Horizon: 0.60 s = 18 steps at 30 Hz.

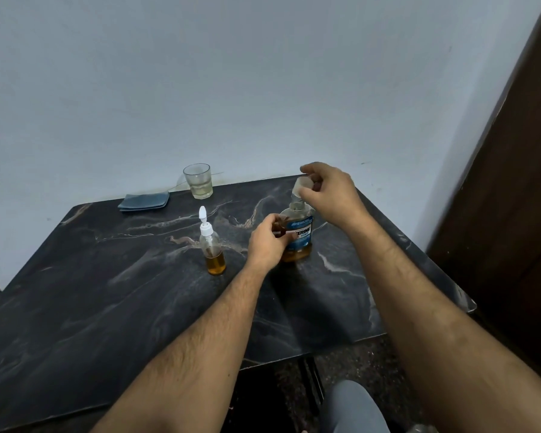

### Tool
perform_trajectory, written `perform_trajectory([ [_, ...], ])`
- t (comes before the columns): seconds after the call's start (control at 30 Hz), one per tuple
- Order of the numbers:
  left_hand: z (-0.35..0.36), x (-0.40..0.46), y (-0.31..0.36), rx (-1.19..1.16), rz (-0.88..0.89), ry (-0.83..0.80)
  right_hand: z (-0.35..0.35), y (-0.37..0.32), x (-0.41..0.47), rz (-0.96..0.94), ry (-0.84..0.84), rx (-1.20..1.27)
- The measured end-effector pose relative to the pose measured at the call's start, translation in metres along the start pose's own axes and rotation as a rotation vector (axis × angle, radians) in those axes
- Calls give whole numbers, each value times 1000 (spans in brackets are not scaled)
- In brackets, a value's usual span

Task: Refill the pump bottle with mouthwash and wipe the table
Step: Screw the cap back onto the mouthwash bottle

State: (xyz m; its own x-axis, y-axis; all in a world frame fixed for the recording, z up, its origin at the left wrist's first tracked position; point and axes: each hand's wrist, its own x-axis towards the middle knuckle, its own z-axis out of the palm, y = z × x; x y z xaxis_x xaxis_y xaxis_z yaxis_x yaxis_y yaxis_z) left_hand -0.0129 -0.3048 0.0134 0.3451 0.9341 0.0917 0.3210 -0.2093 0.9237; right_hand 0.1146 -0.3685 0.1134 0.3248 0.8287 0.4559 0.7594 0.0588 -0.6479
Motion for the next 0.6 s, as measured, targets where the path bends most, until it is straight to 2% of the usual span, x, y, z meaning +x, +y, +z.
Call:
perform_trajectory([
  [0.6,-1,-4,3,197,2,-3,4,-11,21,7,-204,-267],
])
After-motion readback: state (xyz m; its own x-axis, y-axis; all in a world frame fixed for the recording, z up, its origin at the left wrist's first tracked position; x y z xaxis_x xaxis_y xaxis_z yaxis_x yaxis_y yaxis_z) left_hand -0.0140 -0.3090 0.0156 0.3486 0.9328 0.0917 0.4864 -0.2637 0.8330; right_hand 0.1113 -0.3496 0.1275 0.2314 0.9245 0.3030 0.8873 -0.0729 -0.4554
